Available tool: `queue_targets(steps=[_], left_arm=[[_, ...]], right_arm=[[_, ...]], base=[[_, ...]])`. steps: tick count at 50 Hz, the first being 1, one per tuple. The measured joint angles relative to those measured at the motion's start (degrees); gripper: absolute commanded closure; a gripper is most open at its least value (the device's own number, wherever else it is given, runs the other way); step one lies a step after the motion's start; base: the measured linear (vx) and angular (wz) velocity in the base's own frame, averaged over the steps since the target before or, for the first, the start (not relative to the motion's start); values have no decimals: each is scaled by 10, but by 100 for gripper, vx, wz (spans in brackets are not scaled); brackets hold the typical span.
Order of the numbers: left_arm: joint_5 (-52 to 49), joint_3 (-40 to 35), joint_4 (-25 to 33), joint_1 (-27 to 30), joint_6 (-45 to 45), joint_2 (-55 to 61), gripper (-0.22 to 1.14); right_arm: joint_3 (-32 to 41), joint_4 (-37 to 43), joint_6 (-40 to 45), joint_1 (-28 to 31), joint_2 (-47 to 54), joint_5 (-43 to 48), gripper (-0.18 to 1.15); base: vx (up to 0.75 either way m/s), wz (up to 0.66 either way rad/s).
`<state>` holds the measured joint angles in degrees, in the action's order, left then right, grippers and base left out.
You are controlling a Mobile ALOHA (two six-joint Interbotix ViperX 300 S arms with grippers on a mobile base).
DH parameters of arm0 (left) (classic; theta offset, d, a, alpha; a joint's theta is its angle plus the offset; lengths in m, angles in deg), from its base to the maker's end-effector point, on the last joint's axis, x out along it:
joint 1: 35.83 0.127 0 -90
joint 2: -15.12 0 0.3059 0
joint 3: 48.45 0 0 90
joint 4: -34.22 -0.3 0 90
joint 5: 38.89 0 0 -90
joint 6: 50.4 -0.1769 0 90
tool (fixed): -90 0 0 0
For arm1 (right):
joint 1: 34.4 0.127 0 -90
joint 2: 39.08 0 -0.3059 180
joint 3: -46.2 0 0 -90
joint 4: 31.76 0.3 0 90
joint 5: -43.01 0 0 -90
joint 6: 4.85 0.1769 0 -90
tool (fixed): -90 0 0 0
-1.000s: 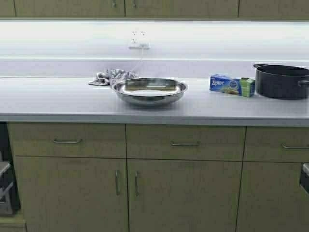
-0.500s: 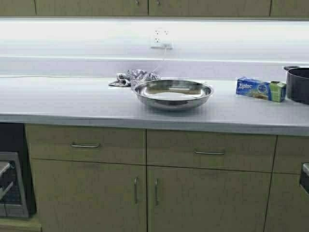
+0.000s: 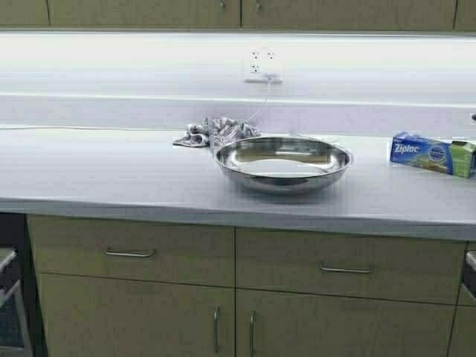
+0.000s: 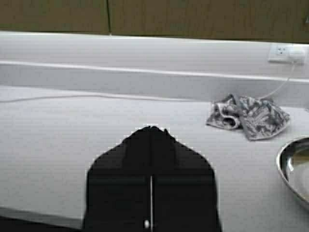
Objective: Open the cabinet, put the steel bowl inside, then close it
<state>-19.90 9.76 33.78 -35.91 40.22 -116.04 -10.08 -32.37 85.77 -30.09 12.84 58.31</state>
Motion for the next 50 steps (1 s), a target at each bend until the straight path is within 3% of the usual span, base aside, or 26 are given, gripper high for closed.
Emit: queue_targets(steps=[39, 44, 50], left_arm=[[21, 0, 0, 0, -3, 15, 85], [21, 0, -3, -6, -2, 12, 59], [13, 4, -15, -64, -3, -1, -5]], right_arm=[[1, -7, 1, 11, -44, -58, 88], [4, -2, 16, 34, -54, -58, 52], [5, -3, 41, 103, -56, -58, -11]], base=[[27, 7], [24, 2], [22, 0]])
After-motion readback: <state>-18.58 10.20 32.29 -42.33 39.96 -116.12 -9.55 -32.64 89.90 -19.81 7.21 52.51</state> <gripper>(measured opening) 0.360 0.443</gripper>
